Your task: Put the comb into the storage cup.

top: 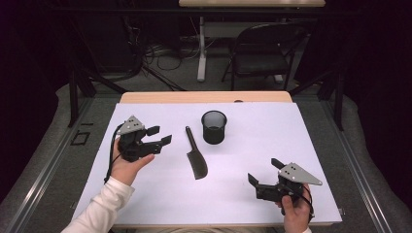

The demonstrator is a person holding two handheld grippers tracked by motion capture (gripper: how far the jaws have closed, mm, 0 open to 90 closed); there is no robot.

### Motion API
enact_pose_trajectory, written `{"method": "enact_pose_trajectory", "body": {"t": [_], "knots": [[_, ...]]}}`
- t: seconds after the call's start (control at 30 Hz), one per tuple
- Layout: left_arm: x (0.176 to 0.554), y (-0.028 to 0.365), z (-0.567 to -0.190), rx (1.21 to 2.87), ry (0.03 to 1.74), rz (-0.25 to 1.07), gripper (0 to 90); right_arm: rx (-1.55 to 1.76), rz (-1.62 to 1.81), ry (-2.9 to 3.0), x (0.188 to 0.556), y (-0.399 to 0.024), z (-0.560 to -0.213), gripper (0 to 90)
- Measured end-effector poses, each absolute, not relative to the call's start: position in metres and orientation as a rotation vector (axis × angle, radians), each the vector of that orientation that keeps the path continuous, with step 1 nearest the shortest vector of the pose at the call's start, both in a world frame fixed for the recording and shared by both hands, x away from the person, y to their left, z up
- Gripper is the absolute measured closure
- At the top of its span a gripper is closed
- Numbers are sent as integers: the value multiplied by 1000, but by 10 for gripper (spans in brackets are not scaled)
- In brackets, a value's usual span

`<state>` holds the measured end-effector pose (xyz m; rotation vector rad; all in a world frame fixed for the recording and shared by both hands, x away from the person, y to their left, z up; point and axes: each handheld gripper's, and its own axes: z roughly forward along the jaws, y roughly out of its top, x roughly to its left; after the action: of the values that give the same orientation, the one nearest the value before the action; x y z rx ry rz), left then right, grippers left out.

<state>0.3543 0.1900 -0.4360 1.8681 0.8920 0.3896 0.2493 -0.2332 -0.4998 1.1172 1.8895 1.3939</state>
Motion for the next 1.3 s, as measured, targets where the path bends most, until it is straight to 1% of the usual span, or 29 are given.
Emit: {"method": "enact_pose_trajectory", "body": {"t": [0.03, 0.2, 0.43, 0.6, 0.63, 0.77, 1.3], "knots": [[357, 189, -435, 1874, 906, 394, 410, 1117, 1399, 1887, 250, -233, -500, 49], [366, 185, -431, 1892, 897, 431, 410, 1124, 1397, 1891, 250, -234, -501, 55], [382, 176, -431, 1902, 906, 427, 437, 1126, 1393, 1898, 251, -234, -502, 70], [391, 169, -436, 1909, 945, 401, 473, 1126, 1400, 1899, 251, -234, -502, 76], [393, 166, -438, 1910, 955, 401, 493, 1127, 1398, 1900, 252, -234, -503, 82], [397, 163, -440, 1915, 973, 421, 516, 1130, 1395, 1906, 252, -234, -503, 87], [421, 143, -449, 1929, 1035, 436, 502, 1136, 1395, 1910, 252, -235, -504, 92]]}}
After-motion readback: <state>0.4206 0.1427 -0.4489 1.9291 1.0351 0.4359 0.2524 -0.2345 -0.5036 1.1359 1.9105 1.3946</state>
